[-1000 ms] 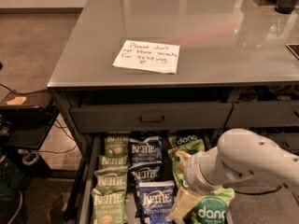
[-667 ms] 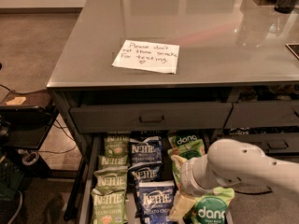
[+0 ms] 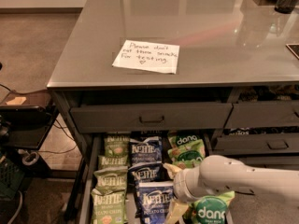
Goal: Pick blue chip bag from middle drawer and place on counter
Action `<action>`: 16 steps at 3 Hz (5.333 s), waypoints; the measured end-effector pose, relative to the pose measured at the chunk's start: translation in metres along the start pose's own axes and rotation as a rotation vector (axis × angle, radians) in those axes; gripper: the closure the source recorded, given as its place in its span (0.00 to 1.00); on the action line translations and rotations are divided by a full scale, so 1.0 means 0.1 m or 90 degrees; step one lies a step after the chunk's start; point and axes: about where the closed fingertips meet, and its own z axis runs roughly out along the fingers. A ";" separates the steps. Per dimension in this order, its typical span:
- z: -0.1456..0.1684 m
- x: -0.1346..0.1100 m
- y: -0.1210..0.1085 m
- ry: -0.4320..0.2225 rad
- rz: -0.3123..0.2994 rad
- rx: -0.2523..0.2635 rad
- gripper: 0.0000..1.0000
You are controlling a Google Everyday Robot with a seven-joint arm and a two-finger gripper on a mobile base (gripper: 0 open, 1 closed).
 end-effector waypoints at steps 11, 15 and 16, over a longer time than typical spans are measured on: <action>1.29 0.59 0.38 0.040 -0.083 0.008 0.41; 0.88 0.07 0.04 -0.055 -0.023 -0.020 1.00; 0.56 -0.13 -0.15 -0.115 -0.002 -0.029 1.00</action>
Offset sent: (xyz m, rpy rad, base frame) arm -0.0127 -0.0205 -0.0677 -0.0431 0.0265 0.0247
